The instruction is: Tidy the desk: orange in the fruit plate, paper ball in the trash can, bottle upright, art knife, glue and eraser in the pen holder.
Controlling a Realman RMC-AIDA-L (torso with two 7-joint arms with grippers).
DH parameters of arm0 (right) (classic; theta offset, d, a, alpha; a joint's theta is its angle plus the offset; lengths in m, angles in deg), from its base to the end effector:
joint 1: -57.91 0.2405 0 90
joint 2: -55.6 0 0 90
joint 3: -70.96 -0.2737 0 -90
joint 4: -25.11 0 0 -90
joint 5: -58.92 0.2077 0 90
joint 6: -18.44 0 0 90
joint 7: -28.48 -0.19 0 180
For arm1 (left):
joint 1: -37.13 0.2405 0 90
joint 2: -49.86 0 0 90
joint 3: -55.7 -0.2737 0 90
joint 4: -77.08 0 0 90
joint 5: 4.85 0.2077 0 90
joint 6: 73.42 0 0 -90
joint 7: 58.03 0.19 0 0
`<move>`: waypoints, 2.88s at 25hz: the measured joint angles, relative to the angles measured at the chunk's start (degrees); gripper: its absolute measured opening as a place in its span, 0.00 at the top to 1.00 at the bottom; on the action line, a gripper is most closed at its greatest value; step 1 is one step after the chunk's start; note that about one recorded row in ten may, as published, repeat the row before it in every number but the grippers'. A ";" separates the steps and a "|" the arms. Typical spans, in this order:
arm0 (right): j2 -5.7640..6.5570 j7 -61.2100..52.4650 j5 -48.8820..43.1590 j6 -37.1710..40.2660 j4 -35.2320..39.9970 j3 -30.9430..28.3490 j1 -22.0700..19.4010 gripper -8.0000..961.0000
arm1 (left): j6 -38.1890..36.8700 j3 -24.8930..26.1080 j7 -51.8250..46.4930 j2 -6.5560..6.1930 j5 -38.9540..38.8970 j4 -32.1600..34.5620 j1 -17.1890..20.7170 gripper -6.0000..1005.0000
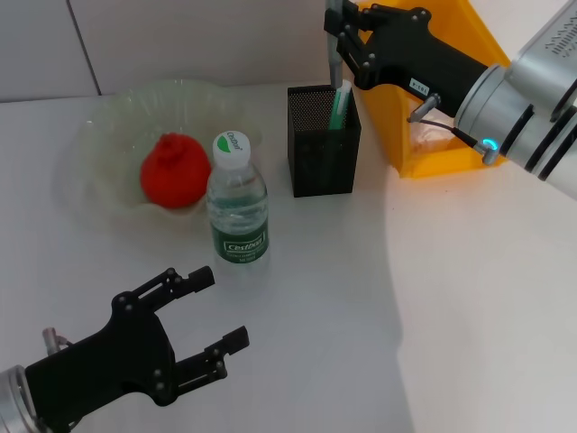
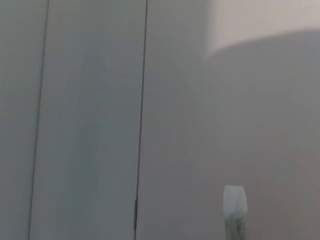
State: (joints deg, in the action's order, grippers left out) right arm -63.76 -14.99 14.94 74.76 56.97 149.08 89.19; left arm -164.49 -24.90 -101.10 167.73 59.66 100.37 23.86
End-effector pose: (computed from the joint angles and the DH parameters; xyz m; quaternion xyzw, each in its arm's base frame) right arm 0.1900 0.4417 -0.0413 -0.8370 0.1092 0.3629 0.3947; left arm -0.2619 0.2485 -0.0870 -0.9000 -0.1087 -0.3866 0.1695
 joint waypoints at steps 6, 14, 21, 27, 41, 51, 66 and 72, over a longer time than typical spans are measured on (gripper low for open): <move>0.00 -0.24 0.04 0.24 -0.29 0.37 0.29 0.85 | 0.00 0.00 0.01 -0.01 0.00 -0.05 0.13 0.22; 0.00 -0.37 0.04 2.86 -0.35 -0.11 -0.11 0.85 | -0.22 -0.17 0.08 -0.22 0.00 -0.09 0.47 0.22; 0.09 -0.43 0.04 3.35 -0.56 -0.78 0.04 0.84 | -0.38 -0.32 0.26 -0.14 0.00 0.07 0.75 0.22; 0.10 -0.32 0.04 3.29 -0.64 -0.78 0.03 0.84 | -0.37 -0.14 0.27 -0.26 0.00 -0.07 0.42 0.22; 0.12 -0.11 -0.32 3.24 -0.66 -0.77 0.34 0.83 | -0.04 -0.01 0.27 -0.19 0.00 -0.09 0.70 0.22; 0.09 -0.20 -0.18 0.22 -1.83 -0.34 1.55 0.82 | 0.17 0.01 0.27 -0.23 0.00 -0.09 0.62 0.22; -0.26 4.34 -0.04 0.09 -7.65 -0.68 4.24 0.81 | 0.37 0.10 -0.75 -0.52 0.00 -0.18 0.36 0.22; -0.26 5.02 -0.04 -1.29 -9.13 -0.77 5.76 0.81 | 0.44 0.10 -0.78 -0.53 0.00 -0.26 0.36 0.22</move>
State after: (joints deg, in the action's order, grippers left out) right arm -64.02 -9.97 14.90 73.47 47.85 148.31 94.94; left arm -164.06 -24.81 -101.88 167.19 59.66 100.11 24.22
